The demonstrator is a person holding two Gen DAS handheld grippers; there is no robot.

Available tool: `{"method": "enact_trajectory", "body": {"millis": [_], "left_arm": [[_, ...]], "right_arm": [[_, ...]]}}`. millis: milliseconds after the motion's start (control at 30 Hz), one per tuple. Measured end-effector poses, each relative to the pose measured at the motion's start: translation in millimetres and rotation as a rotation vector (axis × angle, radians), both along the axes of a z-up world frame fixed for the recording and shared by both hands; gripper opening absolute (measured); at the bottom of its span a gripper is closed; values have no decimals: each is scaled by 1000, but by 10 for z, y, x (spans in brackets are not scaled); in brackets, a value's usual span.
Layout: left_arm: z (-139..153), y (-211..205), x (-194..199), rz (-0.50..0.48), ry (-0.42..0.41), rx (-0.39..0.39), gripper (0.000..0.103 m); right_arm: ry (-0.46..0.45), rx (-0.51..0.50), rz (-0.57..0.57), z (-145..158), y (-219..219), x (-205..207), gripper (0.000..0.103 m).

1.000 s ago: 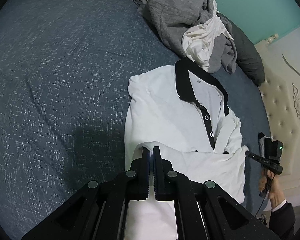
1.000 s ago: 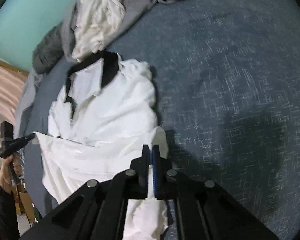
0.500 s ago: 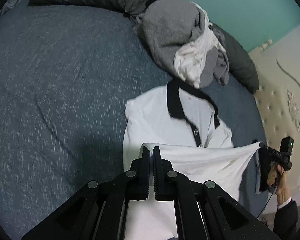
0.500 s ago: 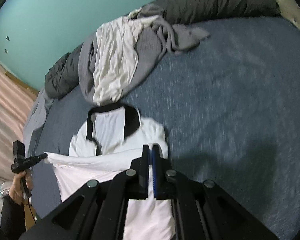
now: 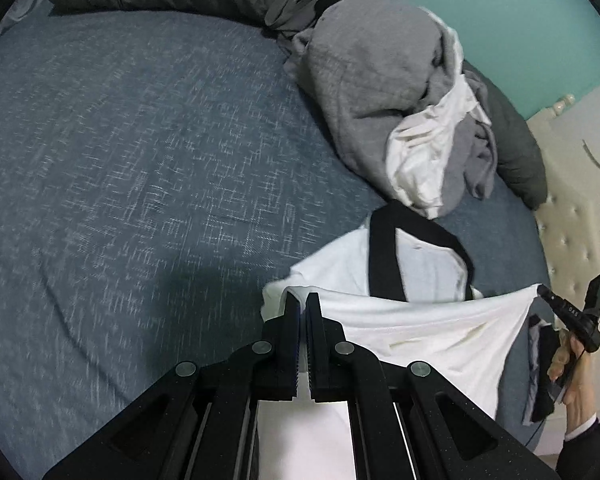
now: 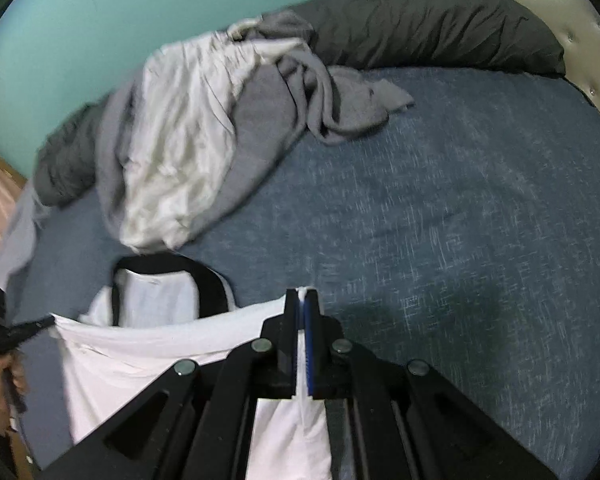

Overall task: Fold clothes
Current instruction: 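Lift the hem with both tools and fold it up toward the collar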

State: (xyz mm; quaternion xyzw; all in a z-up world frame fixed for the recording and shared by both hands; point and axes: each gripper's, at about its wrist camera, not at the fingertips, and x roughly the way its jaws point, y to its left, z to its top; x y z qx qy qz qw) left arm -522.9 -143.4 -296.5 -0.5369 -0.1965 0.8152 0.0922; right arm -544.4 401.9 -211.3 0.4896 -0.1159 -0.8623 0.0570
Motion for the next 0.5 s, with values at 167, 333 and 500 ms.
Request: {"method": "enact_trajectory", "body": {"millis": [167, 333, 500], "left_arm": [[-328, 11, -43, 17, -17, 17, 4], [-461, -153, 86, 89, -12, 102, 47], [-314, -330, 443, 91, 13, 106, 53]], "right_arm": [[-8, -102, -32, -428, 94, 19, 2], [4, -174, -145, -505, 350, 167, 17], [12, -235, -158, -368, 603, 592, 37]]}}
